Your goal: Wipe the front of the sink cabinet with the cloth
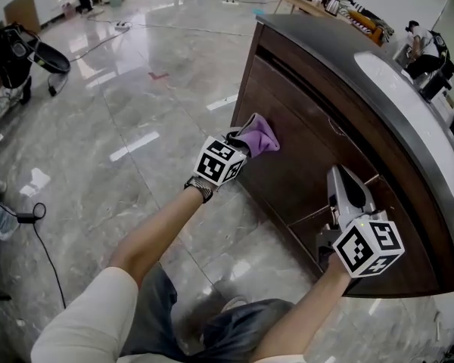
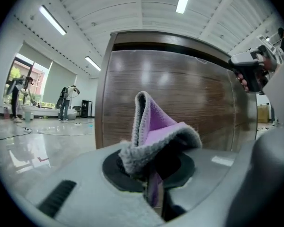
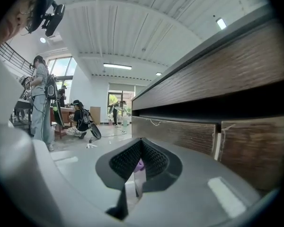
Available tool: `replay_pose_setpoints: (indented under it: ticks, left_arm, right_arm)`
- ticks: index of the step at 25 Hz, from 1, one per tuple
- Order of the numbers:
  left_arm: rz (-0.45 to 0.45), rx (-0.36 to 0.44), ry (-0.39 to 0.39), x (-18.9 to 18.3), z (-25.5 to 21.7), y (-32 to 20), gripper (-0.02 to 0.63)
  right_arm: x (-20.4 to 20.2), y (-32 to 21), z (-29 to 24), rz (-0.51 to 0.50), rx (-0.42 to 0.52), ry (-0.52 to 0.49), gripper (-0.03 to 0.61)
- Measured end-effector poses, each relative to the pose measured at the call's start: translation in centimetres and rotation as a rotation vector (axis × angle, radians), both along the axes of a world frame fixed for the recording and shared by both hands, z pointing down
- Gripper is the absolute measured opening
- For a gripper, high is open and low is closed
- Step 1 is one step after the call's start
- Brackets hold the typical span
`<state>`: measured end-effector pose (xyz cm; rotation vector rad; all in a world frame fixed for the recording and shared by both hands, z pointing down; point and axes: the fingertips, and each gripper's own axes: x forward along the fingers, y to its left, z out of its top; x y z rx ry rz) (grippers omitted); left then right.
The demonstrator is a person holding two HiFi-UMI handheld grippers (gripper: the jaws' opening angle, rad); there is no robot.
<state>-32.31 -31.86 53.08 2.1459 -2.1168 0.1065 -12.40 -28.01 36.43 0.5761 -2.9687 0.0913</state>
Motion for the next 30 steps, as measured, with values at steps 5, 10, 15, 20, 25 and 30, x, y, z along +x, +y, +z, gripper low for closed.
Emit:
replay_pose_setpoints:
  ticks: [5, 10, 15, 20, 25, 30]
  left_arm:
    - [-0.077, -0.007, 0.017, -3.8, 1.4, 0.0, 0.043]
    - [-0.175, -0.045, 0.035, -7.2, 3.5, 0.3, 0.043]
    - [-0.29, -0.108, 0.053, -10.5, 6.0, 1.6, 0.043]
    - [-0.485, -0.023, 0.095, -14.5, 7.8, 4.4, 0.04]
    - [-0.542, -0.065, 0.187, -15.4, 13.0, 5.3, 0.038]
    - [-0.409, -0.134, 0.166, -13.7, 18.0, 3.9, 0.044]
  right_arm:
    - [-1.1, -0.8, 1.0, -0.024, -0.004, 0.006, 0.008]
    - [-1.5, -1.3, 1.5, -0.036, 0.001, 0.009, 0.008]
    - [-1.7, -1.5, 1.9, -0.056, -0.01, 0.009, 0.008]
    - [-1.3, -1.9, 2.1, -0.069, -0.018, 0.008, 0.008]
    - [-1.2, -2.1, 2.4, -0.073, -0.031, 0.0, 0.008]
    - [-1.0, -2.1, 2.9, -0.082, -0.039, 0.011, 0.008]
